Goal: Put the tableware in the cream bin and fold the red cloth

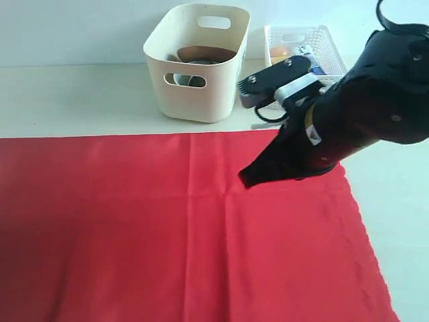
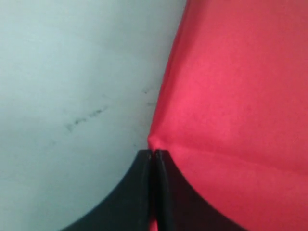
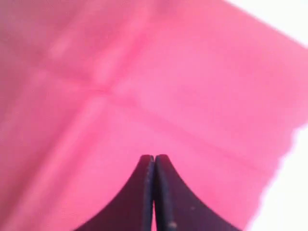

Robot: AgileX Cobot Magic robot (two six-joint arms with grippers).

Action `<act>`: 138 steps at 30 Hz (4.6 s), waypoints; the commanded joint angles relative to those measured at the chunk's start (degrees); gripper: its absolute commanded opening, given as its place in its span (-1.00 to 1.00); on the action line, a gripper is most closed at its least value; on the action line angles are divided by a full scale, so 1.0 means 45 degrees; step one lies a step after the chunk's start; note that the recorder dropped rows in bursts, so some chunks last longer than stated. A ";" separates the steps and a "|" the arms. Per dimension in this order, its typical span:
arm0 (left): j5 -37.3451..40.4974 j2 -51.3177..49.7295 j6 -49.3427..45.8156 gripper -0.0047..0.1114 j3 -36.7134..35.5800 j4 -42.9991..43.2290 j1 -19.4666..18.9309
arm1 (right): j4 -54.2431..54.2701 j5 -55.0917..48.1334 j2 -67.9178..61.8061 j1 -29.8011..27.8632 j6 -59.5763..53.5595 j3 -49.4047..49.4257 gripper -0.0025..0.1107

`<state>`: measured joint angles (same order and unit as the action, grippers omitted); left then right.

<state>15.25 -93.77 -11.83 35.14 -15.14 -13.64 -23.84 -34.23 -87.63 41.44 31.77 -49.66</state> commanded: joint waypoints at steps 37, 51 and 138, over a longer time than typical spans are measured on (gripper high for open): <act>0.3154 -0.4266 0.0115 -0.75 1.1915 -0.2705 1.5585 | -0.8473 -0.4005 0.6698 -0.0062 0.8639 -0.0270 -0.96; 0.6600 -0.4723 0.0051 0.01 1.2959 -0.0703 1.4463 | -0.7964 -0.4418 0.6698 -0.0062 0.8168 -0.0221 -0.96; 0.4726 0.6290 0.0391 -0.91 0.2301 0.0951 0.9924 | -0.3365 0.2836 -0.1996 -0.0035 0.6252 0.0275 -0.96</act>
<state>37.26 -70.79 -10.06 47.21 -11.34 35.87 -43.98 -25.87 -92.01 41.32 63.82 -48.55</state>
